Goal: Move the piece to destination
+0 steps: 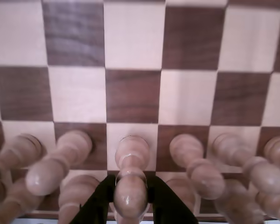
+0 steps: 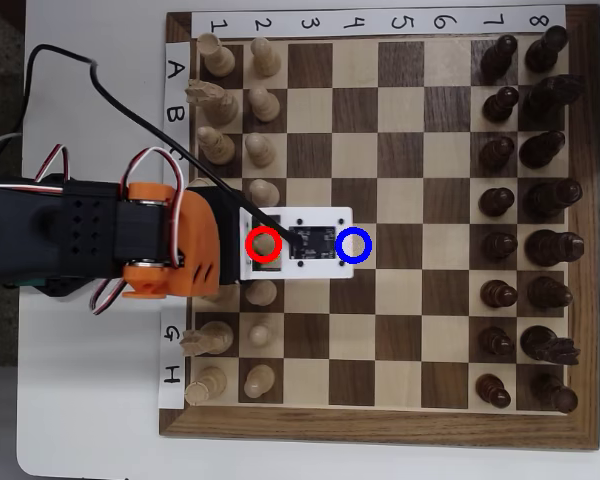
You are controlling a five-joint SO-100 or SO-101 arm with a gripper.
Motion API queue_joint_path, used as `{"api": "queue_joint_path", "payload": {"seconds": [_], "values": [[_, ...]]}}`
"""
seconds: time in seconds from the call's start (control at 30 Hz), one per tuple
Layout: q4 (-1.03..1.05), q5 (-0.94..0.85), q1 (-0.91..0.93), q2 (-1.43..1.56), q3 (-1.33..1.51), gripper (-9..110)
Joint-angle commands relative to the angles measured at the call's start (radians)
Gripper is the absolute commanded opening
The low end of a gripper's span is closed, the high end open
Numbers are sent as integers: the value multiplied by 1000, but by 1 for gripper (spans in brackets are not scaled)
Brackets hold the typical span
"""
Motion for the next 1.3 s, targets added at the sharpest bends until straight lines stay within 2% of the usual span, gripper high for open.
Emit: {"api": "queue_joint_path", "payload": {"seconds": [0.0, 0.4, 1.27], "values": [[20, 15, 0, 15, -98, 0], [120, 46, -15, -15, -337, 0], [-97, 41, -43, -399, -508, 0]]}}
